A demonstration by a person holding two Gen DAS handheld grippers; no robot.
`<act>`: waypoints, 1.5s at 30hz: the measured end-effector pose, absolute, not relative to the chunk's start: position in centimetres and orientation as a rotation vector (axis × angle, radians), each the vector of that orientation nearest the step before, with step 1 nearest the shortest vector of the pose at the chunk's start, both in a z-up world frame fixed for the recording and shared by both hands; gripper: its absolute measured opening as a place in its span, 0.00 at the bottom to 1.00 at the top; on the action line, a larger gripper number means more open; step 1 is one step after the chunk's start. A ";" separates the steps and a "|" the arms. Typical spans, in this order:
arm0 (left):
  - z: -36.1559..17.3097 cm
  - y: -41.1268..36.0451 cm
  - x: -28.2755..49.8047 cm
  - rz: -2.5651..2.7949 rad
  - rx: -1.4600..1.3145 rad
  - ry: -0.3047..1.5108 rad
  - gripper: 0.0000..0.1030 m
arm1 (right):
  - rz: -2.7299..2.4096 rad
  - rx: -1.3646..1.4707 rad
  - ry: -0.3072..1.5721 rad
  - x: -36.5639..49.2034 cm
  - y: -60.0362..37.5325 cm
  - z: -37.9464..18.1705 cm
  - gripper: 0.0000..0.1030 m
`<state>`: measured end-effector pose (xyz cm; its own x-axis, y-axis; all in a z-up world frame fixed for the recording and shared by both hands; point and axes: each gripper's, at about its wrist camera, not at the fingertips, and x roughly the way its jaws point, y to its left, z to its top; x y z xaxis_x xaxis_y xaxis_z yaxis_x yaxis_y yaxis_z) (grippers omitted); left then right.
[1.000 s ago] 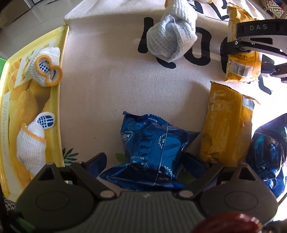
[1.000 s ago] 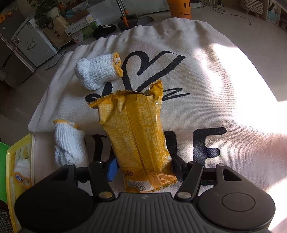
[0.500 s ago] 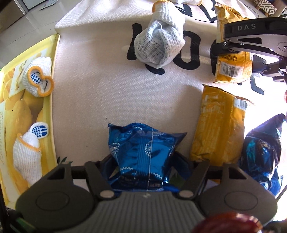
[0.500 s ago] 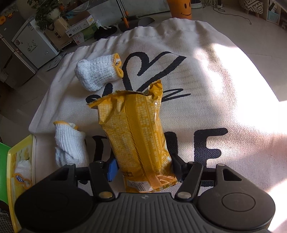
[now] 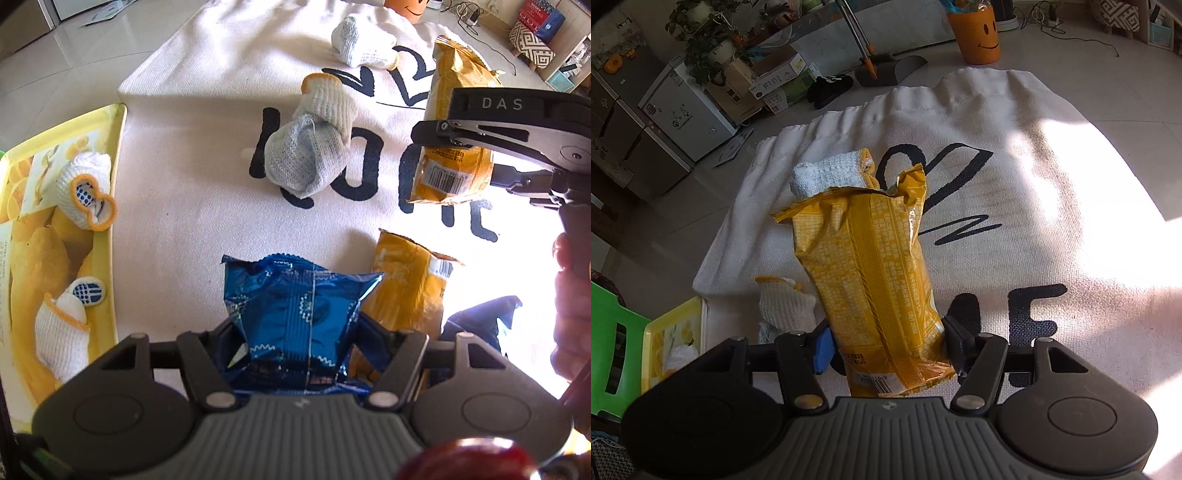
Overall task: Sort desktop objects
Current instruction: 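Lift both held packets and carry them over the yellow tray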
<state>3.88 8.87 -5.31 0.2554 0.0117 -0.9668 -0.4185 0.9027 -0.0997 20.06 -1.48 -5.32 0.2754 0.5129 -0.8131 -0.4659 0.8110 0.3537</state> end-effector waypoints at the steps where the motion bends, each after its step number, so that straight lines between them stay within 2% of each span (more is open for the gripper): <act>1: -5.0 8.8 4.0 0.303 -0.370 1.278 0.63 | 0.660 0.050 1.107 20.0 -1.5 -5.0 0.58; 11: -1.7 9.0 4.3 0.286 -0.391 1.185 0.63 | 0.655 0.081 1.024 17.6 -2.6 -0.8 0.59; 22: 2.4 9.8 3.0 0.282 -0.412 1.077 0.63 | 0.549 0.195 0.989 12.7 -8.1 2.1 0.59; 33: 5.3 11.0 0.9 0.328 -0.402 0.996 0.63 | 0.486 0.210 1.024 8.5 -10.1 1.7 0.58; 45: 8.0 16.3 -1.5 0.459 -0.467 0.935 0.63 | 0.630 0.165 1.093 4.0 -4.8 0.4 0.58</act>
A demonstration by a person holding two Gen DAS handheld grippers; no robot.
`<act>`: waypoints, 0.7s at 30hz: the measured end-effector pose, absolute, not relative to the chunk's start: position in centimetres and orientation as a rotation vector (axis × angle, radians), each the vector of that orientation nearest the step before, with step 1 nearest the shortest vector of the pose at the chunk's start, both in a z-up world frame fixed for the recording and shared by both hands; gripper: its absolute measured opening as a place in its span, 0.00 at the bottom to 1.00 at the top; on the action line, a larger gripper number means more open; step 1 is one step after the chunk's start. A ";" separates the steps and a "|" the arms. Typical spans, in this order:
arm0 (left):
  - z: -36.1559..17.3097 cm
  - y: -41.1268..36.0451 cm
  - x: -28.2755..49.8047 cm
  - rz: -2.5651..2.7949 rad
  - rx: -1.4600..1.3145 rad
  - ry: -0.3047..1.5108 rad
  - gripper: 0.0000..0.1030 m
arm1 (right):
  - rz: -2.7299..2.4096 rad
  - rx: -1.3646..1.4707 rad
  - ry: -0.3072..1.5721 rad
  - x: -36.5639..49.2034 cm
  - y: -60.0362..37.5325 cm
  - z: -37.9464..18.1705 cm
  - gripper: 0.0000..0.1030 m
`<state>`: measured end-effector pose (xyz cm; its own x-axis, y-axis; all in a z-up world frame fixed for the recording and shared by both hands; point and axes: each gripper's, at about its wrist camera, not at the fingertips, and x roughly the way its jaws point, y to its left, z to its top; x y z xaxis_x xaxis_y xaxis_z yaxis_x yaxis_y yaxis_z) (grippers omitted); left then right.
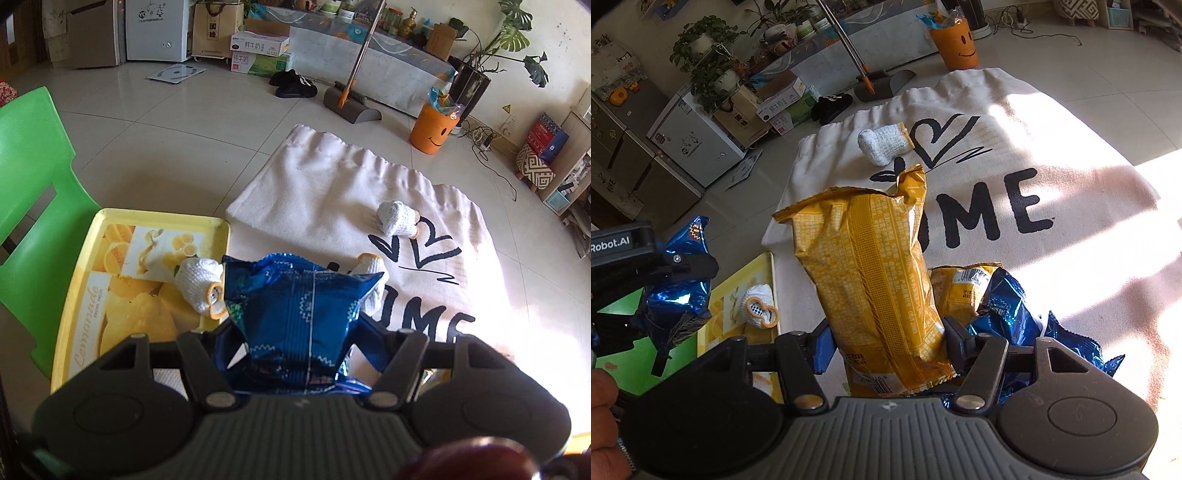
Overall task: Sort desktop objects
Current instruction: 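Lift both held packets and carry them over the yellow tray, then open both tools to drop the packets onto the yellow tray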
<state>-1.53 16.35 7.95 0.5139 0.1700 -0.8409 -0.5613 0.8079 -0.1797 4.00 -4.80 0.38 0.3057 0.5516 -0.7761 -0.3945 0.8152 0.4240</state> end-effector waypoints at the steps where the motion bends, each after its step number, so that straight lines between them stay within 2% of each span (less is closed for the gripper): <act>1: 8.1 17.0 -1.8 0.487 -0.467 0.930 0.63 | 0.650 0.156 1.098 3.6 -4.2 0.3 0.58; 21: 7.6 30.2 -5.9 0.771 -0.725 0.943 0.63 | 1.018 0.062 1.224 -3.1 5.5 -3.2 0.58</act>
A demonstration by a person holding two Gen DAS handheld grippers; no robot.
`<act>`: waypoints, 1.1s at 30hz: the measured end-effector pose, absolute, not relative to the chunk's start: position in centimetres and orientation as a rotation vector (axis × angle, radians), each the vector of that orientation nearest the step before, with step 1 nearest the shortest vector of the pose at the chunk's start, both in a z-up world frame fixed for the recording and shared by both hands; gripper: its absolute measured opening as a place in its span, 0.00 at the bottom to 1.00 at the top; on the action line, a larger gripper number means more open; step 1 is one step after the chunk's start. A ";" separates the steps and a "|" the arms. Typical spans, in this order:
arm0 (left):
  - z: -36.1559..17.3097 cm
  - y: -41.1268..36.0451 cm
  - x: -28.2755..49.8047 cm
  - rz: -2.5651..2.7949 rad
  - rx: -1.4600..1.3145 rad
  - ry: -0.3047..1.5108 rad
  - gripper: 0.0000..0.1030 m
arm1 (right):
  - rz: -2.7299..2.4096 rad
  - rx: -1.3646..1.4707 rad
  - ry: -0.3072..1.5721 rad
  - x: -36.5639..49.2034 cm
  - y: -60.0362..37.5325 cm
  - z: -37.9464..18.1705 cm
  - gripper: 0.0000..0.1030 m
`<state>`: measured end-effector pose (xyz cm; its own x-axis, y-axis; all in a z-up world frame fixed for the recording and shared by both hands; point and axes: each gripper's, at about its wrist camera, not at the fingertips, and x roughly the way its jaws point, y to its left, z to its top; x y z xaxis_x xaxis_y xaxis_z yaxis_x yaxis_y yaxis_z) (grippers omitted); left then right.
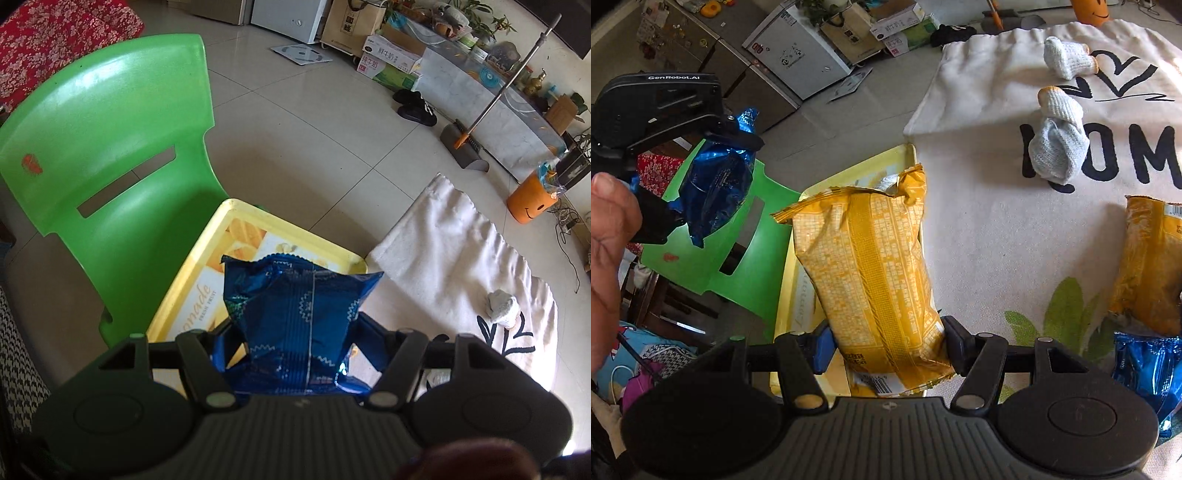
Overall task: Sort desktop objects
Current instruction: 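Open both tools to drop the packets onto the yellow tray, then withdraw both tools from the tray back over the mat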
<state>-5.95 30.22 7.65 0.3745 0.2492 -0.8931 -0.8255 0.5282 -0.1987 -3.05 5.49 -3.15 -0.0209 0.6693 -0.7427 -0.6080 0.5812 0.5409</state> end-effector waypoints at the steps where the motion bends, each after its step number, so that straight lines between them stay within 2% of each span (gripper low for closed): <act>1: 7.4 30.7 -6.1 0.780 -0.741 0.950 0.63 | 1.030 0.056 1.232 -3.3 5.9 -3.4 0.58; 8: 4.6 33.8 -6.9 0.857 -0.868 1.010 0.63 | 1.118 0.009 1.310 -5.4 9.1 -5.6 0.58; 13: 4.0 34.3 -7.0 0.862 -0.909 1.011 0.73 | 1.182 0.001 1.336 -6.6 11.2 -7.0 0.58; 14: 4.2 34.3 -6.9 0.868 -0.907 1.008 0.82 | 1.194 0.002 1.338 -6.8 11.7 -7.4 0.59; 15: 4.3 34.3 -6.9 0.872 -0.905 1.001 0.86 | 1.196 0.002 1.336 -6.9 12.1 -7.6 0.60; 17: 4.6 34.1 -6.9 0.862 -0.895 0.986 0.87 | 1.178 -0.013 1.314 -7.0 12.5 -7.9 0.60; 20: 5.1 33.8 -6.5 0.840 -0.881 0.968 0.91 | 1.188 0.006 1.277 -6.9 12.5 -7.5 0.66; 24: 5.5 33.4 -6.4 0.822 -0.880 0.945 0.92 | 1.201 0.064 1.247 -6.3 11.8 -6.3 0.74; 33: 6.7 31.4 -5.3 0.753 -0.793 0.903 0.92 | 1.080 0.009 1.190 -4.5 9.0 -4.5 0.74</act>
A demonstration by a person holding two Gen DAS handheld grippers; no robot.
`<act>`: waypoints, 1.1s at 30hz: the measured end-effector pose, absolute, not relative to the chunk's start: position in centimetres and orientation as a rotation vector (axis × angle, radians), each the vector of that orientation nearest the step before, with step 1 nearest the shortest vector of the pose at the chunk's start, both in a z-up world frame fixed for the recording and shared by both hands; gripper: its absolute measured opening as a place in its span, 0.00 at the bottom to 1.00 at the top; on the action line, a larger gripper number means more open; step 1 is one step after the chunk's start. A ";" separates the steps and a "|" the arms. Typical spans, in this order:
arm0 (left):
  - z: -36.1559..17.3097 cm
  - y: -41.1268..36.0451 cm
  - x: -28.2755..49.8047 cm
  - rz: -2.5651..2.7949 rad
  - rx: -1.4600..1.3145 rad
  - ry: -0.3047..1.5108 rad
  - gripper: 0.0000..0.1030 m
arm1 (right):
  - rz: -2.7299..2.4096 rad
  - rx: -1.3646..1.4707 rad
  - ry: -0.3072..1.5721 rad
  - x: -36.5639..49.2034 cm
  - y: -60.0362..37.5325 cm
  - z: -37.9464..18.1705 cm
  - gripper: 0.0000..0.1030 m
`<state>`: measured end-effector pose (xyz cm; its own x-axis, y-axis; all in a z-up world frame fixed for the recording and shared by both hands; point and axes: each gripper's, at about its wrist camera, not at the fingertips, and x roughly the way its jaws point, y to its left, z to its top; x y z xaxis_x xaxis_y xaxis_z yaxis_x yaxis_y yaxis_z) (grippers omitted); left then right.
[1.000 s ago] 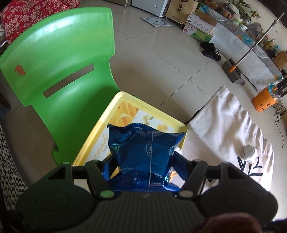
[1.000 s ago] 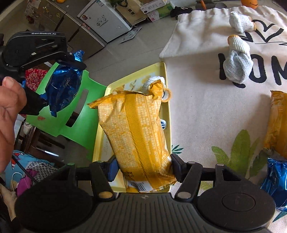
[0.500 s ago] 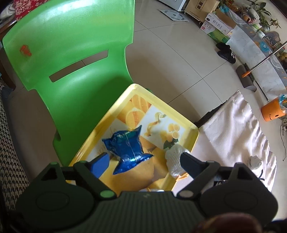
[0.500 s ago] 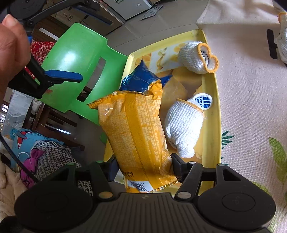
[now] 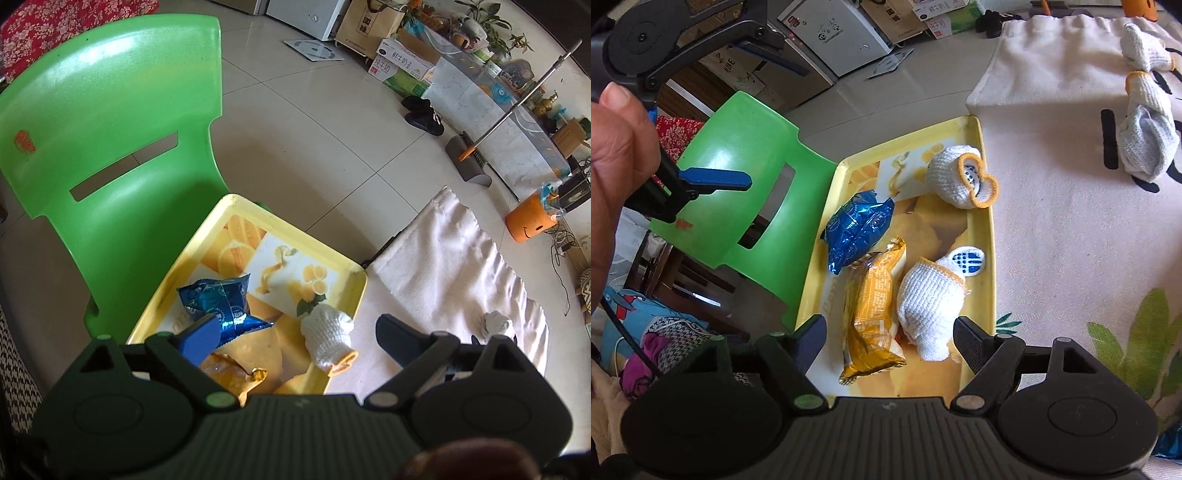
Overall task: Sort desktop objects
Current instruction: 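Withdraw both tools from the tray back over the mat, then close right tool on blue foil packet while left tool grips yellow packet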
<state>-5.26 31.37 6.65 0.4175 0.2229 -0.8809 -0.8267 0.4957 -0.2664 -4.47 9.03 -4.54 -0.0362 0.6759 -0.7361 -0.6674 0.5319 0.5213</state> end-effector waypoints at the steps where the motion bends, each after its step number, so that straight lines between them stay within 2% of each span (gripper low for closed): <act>1: 6.8 30.9 -5.0 0.740 -0.774 0.901 0.92 | 1.058 0.002 1.187 -4.2 8.5 -4.3 0.74; 16: 6.8 20.6 -0.8 0.450 -0.518 0.911 0.92 | 0.746 -0.068 1.073 -0.6 -3.5 -0.1 0.74; 25: 4.5 13.9 1.4 0.311 -0.417 0.981 0.92 | 0.481 -0.023 1.206 -0.8 -12.7 -3.3 0.74; 33: 1.0 10.3 3.8 0.273 -0.367 1.092 0.92 | 0.298 0.051 1.276 1.1 -14.7 -5.6 0.74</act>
<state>3.82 10.26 0.96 0.4372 0.0354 -0.8987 -0.3911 0.9073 -0.1546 1.13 -14.67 -5.57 0.2573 0.2478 -0.9340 -0.1920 0.9604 0.2019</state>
